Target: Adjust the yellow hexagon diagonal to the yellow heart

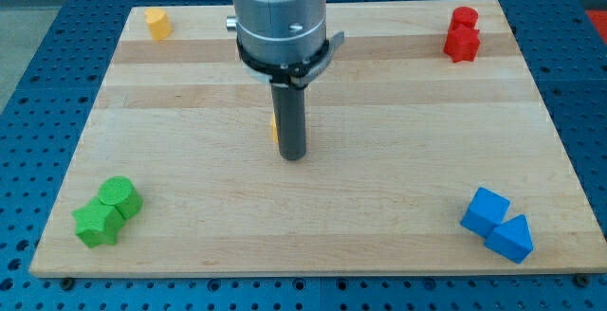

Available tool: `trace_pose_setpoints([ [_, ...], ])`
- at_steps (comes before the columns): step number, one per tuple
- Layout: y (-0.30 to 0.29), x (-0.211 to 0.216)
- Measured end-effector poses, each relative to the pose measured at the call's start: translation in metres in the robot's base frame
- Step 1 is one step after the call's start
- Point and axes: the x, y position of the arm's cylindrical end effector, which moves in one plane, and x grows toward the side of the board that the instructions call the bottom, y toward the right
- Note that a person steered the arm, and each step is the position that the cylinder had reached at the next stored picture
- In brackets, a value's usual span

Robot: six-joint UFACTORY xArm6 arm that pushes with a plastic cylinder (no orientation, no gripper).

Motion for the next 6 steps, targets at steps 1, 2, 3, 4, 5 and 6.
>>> trace_pose_setpoints([
  [1,0.000,-0.045],
  [2,0.000,-0.095],
  [3,0.001,-0.119],
  [4,0.021,-0.072],
  [5,0.017,-0.034],
  [6,0.001,-0.026],
])
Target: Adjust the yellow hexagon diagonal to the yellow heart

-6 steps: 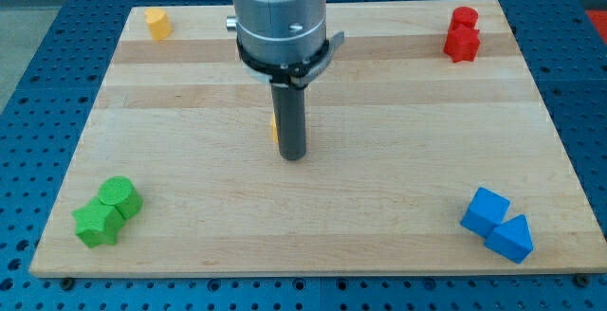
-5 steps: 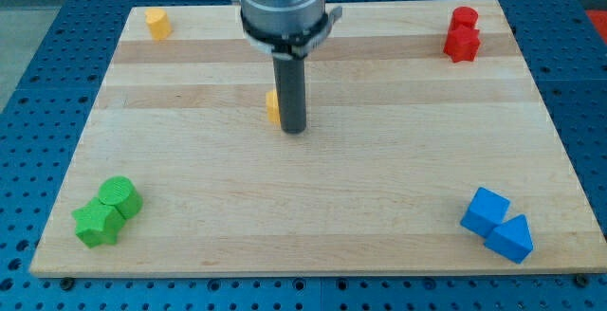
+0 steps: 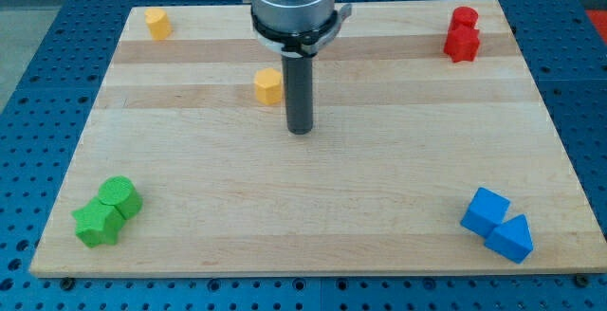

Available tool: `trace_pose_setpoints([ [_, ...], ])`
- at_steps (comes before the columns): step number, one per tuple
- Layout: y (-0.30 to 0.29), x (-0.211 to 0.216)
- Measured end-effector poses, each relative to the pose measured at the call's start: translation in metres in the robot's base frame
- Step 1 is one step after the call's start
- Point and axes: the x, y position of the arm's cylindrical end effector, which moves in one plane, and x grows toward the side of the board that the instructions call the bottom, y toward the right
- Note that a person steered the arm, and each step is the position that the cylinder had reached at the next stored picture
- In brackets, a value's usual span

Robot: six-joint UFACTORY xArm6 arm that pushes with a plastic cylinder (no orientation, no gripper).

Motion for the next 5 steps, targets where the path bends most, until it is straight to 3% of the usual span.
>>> trace_pose_setpoints([
  [1,-0.023,-0.035],
  [3,-0.051,-0.048],
  [5,-0.044,-0.114],
])
